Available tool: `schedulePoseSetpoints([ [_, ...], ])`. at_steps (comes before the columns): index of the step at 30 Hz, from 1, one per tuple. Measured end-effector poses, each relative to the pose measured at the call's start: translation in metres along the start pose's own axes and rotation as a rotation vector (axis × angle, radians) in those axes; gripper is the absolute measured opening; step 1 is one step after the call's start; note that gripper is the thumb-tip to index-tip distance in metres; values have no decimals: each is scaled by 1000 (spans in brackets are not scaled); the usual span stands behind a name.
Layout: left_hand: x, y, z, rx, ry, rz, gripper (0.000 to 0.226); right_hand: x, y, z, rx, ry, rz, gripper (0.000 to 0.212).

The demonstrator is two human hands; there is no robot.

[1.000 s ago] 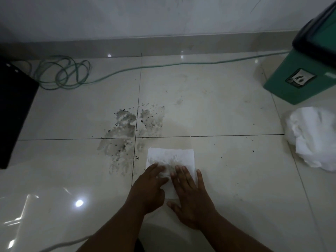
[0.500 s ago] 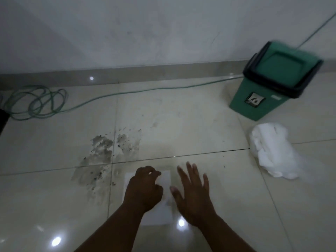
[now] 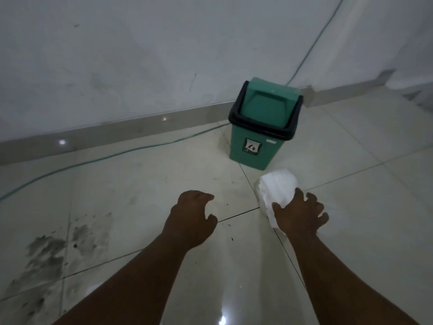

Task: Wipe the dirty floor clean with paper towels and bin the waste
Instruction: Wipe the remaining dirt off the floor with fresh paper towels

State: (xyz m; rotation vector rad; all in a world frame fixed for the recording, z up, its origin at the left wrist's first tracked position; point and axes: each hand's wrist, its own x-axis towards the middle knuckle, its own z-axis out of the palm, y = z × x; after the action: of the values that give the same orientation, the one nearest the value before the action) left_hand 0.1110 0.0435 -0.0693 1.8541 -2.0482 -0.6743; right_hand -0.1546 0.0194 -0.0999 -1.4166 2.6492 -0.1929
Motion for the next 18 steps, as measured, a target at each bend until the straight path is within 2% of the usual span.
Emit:
schedulePoseSetpoints([
  [3, 9, 11, 7, -17, -18, 14, 52, 10, 12, 12, -56, 52, -78, 30],
  [4, 11, 13, 9, -25, -23, 17, 50, 10, 13, 15, -40, 85, -95, 23],
  [8, 15, 15, 16, -21, -55, 30, 43, 12, 13, 21, 59, 70, -94, 32],
  [10, 16, 15, 18, -21, -65, 28, 42, 12, 12, 21, 90, 102, -97, 23],
  [13, 17, 12, 19, -48, -75, 22, 39, 11, 4, 17, 194, 252, -115, 14],
  [16, 18, 12, 18, -88, -73, 1, 37, 8, -2, 10, 355, 438, -194, 16],
  [18, 19, 13, 18, -164, -37, -35, 33, 3, -8, 5, 550, 471, -150, 19],
])
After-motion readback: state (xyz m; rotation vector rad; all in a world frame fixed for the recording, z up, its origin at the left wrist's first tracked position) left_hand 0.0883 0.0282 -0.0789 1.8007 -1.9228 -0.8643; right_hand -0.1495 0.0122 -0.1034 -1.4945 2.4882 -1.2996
